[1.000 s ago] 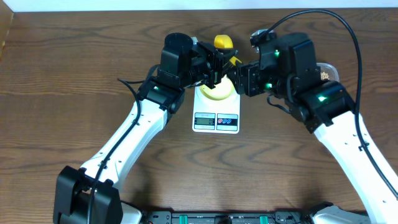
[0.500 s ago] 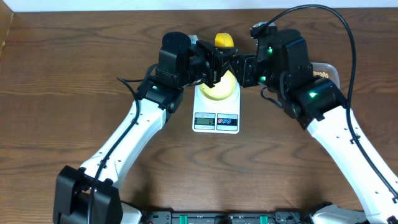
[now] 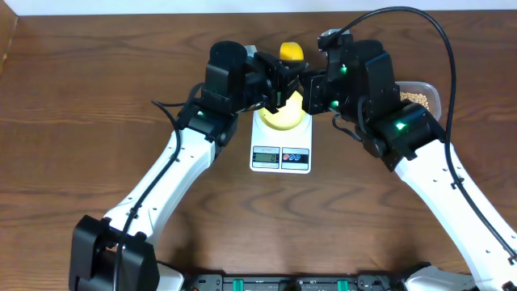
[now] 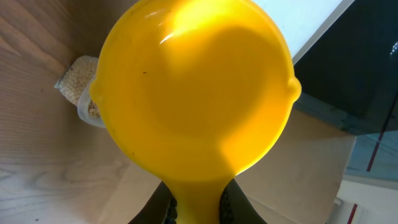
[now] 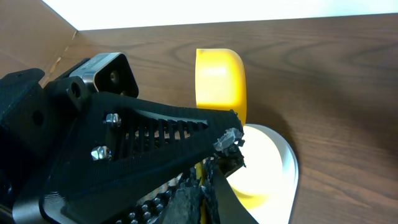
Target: Scoop item into bowl and weigh 50g on scale
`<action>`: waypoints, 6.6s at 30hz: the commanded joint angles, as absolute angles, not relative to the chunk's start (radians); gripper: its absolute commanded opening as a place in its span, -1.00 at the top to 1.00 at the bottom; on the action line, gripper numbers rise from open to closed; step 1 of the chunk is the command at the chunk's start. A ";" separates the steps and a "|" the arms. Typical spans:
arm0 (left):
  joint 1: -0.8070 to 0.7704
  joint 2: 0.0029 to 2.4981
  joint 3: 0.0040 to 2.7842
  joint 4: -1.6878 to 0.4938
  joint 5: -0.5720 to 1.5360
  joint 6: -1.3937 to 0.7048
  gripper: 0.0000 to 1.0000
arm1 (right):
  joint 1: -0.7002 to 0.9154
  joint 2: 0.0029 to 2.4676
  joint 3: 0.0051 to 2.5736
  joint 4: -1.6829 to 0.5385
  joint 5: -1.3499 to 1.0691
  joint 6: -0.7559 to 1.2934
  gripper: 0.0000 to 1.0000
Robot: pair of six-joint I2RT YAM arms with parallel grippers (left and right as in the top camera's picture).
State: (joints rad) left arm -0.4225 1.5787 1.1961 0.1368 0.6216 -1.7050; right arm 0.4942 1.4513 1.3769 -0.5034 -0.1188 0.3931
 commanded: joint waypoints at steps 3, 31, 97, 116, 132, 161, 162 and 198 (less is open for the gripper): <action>-0.427 1.577 1.215 0.063 0.619 -1.576 0.77 | 0.492 1.460 1.377 -0.470 -0.080 0.336 0.98; -0.215 1.576 1.274 -0.166 0.752 -0.572 -0.33 | 0.093 1.391 1.388 -0.547 -0.359 0.358 0.98; -0.429 1.590 1.217 -0.649 -0.091 -0.937 0.85 | -0.215 1.391 1.388 -0.831 -0.358 0.219 0.98; -0.405 1.579 1.354 -0.668 0.485 0.204 0.85 | -0.215 1.391 1.388 -0.824 -0.339 0.208 0.98; -0.651 1.659 1.345 -0.782 0.392 0.614 0.85 | -0.215 1.391 1.388 -0.823 -0.339 0.200 0.98; -0.745 1.975 1.345 -0.739 0.115 0.808 0.85 | -0.215 1.391 1.388 -0.823 -0.312 0.200 0.98; -0.744 1.980 1.345 -0.739 0.115 0.812 0.85 | -0.215 1.391 1.388 -0.823 -0.312 0.200 0.98; -0.697 2.023 1.345 -0.667 0.040 0.811 0.85 | -0.215 1.391 1.388 -0.821 -0.312 0.200 0.98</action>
